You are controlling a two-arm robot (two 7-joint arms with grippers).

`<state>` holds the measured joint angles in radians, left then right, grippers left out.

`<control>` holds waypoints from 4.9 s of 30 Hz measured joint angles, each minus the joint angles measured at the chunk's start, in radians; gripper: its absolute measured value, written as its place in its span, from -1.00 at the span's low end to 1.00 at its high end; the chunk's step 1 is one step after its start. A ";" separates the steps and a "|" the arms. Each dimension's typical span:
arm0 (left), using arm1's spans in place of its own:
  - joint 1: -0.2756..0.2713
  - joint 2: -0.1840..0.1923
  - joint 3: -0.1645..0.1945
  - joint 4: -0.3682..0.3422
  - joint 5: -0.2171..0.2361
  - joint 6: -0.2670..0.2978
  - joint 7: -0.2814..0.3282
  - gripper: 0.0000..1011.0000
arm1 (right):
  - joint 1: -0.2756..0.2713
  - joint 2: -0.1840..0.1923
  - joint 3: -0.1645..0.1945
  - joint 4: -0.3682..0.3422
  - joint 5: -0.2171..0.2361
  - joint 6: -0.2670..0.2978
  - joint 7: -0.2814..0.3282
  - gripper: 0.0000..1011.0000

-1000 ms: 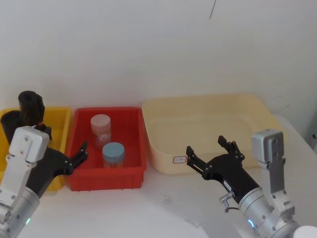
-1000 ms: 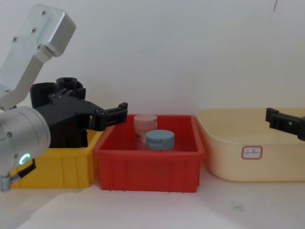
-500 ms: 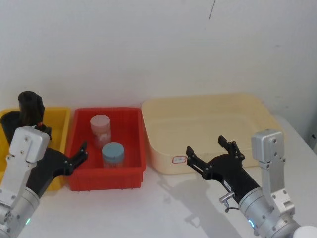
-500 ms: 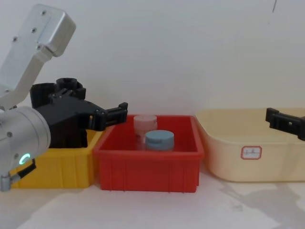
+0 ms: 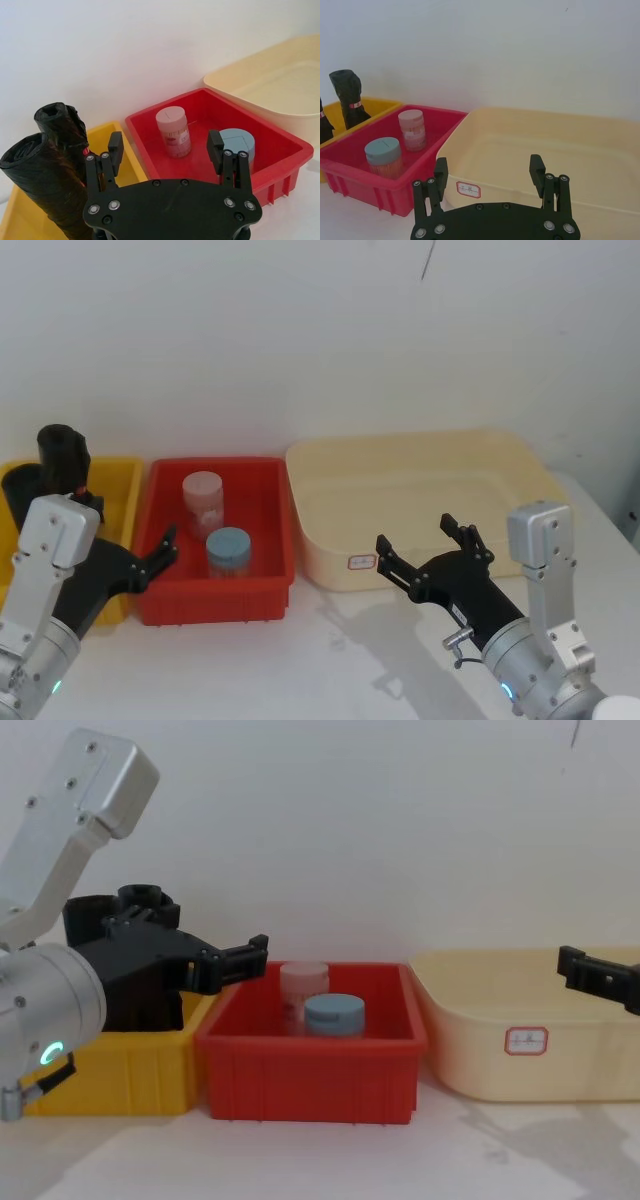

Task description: Pick up the garbage bag with the one hand and transfer it to the other hand.

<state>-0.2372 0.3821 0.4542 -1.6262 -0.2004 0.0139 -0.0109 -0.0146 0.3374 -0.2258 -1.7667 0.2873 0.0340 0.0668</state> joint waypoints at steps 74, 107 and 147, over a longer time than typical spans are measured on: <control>0.069 0.021 -0.252 -0.006 -0.271 0.139 -0.070 0.98 | 0.000 0.000 0.000 0.000 0.000 0.000 0.000 0.99; -0.125 -0.062 -0.204 0.222 -0.208 0.111 -0.118 0.83 | 0.000 0.000 0.000 0.000 0.000 0.000 0.000 0.99; -0.162 -0.065 -0.186 0.205 -0.172 0.139 -0.167 -0.30 | 0.000 0.000 0.000 0.000 0.000 0.000 0.000 0.99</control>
<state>-0.3992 0.3174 0.2687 -1.4209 -0.3727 0.1532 -0.1777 -0.0146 0.3375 -0.2259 -1.7668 0.2874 0.0340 0.0668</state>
